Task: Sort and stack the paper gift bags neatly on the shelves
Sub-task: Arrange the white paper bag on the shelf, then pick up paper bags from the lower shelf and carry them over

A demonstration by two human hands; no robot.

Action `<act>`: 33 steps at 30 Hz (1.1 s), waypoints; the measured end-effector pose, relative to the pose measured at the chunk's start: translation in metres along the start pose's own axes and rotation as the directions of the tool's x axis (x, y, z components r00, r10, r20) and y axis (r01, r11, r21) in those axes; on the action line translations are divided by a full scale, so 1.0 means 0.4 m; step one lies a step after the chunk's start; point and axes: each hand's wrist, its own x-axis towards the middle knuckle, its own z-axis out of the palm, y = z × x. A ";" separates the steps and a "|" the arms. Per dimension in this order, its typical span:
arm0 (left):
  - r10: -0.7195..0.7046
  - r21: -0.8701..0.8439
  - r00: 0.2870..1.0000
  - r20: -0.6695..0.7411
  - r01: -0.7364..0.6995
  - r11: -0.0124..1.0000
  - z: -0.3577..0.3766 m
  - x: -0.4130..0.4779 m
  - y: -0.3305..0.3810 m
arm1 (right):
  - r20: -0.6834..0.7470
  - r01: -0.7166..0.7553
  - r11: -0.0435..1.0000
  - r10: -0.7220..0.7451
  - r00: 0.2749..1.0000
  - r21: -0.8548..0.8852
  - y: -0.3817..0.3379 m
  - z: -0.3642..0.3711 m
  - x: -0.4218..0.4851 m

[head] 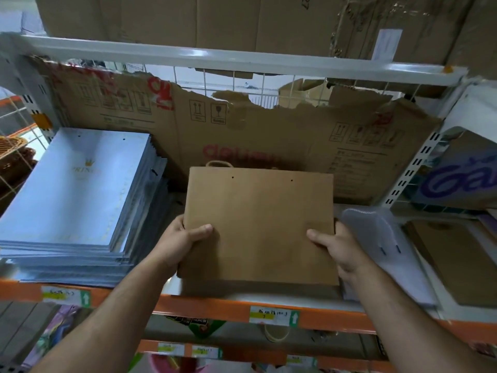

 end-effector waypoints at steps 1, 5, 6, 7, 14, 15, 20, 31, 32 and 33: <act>-0.084 0.038 0.996 -0.027 0.085 0.996 0.000 0.007 0.003 | -0.018 -0.046 0.999 0.046 0.999 -0.015 0.005 0.005 0.010; -0.245 0.241 0.963 -0.113 0.266 0.933 0.011 0.016 0.037 | -0.060 -0.223 0.969 0.217 0.974 -0.107 0.014 0.018 0.032; -0.235 0.302 0.962 -0.136 0.266 0.915 0.019 0.013 0.048 | -0.075 -0.239 0.963 0.231 0.970 -0.125 0.016 0.018 0.035; -0.215 0.367 0.962 -0.166 0.263 0.892 0.027 0.012 0.055 | -0.092 -0.245 0.957 0.233 0.968 -0.152 0.019 0.018 0.043; -0.008 0.715 0.976 -0.219 0.166 0.679 0.053 0.015 0.048 | -0.176 -0.185 0.844 0.110 0.978 -0.503 0.048 0.044 0.060; -0.015 0.716 0.975 -0.221 0.172 0.677 0.054 0.014 0.050 | -0.164 -0.180 0.840 0.110 0.980 -0.512 0.049 0.046 0.059; -0.089 0.614 0.958 -0.273 0.244 0.750 0.047 0.016 0.058 | -0.165 -0.202 0.824 0.133 0.977 -0.530 0.043 0.050 0.053; -0.104 0.626 0.955 -0.278 0.262 0.734 0.071 -0.001 0.096 | -0.156 -0.188 0.849 0.127 0.980 -0.494 0.007 0.051 0.055; -0.101 0.620 0.954 -0.282 0.262 0.739 0.069 -0.001 0.099 | -0.164 -0.184 0.848 0.117 0.980 -0.497 0.004 0.050 0.053; -0.090 0.620 0.952 -0.292 0.260 0.740 0.069 -0.003 0.100 | -0.173 -0.179 0.843 0.104 0.979 -0.508 0.003 0.050 0.051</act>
